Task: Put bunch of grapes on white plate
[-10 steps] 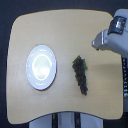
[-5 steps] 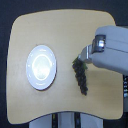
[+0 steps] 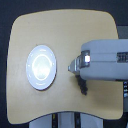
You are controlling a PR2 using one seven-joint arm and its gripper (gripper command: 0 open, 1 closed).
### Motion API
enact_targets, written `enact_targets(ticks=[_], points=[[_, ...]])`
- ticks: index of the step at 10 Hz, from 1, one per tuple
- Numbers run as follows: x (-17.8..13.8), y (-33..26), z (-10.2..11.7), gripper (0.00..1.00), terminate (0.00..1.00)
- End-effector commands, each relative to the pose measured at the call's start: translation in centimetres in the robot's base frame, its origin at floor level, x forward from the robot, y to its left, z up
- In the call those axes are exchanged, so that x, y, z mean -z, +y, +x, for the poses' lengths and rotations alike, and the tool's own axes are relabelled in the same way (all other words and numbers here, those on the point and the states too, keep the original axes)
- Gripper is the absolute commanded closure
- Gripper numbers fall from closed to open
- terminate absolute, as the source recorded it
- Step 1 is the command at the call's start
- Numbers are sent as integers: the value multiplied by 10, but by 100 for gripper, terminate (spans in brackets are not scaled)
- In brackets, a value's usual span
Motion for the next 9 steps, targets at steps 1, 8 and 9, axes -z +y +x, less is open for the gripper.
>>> enact_targets(ticks=[1, 8, 9], points=[[59, 6, 2, 0, 0], [76, -1, 35, 0, 0], [73, 6, 28, 0, 0]])
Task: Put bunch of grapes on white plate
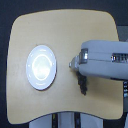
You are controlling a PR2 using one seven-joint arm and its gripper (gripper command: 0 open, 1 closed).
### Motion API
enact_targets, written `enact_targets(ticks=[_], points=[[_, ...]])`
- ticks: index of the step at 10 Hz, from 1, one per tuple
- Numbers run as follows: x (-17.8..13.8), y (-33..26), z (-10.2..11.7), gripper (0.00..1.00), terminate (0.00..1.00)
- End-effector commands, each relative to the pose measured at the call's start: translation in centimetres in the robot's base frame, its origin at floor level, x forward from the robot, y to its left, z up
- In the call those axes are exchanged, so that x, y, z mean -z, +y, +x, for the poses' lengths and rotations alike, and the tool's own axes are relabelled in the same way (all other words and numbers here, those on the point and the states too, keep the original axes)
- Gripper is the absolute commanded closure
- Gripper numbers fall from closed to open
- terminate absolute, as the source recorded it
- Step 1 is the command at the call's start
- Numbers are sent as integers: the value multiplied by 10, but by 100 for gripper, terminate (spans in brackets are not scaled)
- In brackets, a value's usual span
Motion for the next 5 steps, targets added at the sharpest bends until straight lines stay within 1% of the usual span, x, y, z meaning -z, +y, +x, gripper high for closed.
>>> enact_targets(ticks=[1, 2, 5], points=[[3, 24, -8, 0, 0], [2, 27, -11, 100, 0], [-1, 33, -7, 100, 0]])
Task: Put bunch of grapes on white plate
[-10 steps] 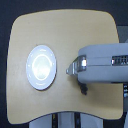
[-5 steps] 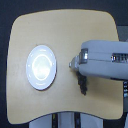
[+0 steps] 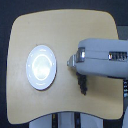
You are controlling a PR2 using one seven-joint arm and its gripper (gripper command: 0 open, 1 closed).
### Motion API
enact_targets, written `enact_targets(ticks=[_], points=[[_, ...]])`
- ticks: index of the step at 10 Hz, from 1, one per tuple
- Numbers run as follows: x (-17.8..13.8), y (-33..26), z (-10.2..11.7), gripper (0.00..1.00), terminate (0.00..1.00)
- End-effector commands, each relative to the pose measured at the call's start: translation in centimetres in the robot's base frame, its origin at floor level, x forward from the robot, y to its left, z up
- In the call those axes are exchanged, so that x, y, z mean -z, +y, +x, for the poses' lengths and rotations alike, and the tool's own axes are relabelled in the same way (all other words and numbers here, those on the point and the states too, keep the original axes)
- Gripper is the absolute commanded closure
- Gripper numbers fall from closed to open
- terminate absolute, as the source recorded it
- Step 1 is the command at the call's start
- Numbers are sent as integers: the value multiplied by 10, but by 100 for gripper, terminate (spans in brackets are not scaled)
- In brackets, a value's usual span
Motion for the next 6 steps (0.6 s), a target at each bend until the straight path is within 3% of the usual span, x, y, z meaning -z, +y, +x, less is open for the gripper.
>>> enact_targets(ticks=[1, 6], points=[[-2, 18, -10, 100, 0], [-17, 7, 0, 100, 0]])
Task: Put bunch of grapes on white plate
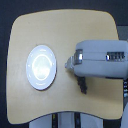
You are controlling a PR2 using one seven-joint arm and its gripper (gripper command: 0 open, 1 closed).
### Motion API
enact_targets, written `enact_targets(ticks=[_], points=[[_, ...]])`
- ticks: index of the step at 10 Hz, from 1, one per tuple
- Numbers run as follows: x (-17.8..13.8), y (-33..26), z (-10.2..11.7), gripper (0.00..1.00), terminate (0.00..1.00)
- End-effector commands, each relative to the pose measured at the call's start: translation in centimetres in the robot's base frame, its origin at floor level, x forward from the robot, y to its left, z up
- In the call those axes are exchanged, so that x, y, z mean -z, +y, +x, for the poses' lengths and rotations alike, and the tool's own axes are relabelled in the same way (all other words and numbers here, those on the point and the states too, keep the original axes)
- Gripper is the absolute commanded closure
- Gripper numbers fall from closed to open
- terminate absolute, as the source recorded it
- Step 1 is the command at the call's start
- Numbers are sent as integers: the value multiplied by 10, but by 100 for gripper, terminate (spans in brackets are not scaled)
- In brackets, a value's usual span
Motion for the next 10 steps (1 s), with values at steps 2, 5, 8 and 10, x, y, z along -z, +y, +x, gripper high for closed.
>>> enact_targets(ticks=[2, 5, 8, 10], points=[[-17, -11, 8, 100, 0], [-16, -9, 7, 100, 0], [-9, -7, 1, 100, 0], [-9, -5, 2, 100, 0]])
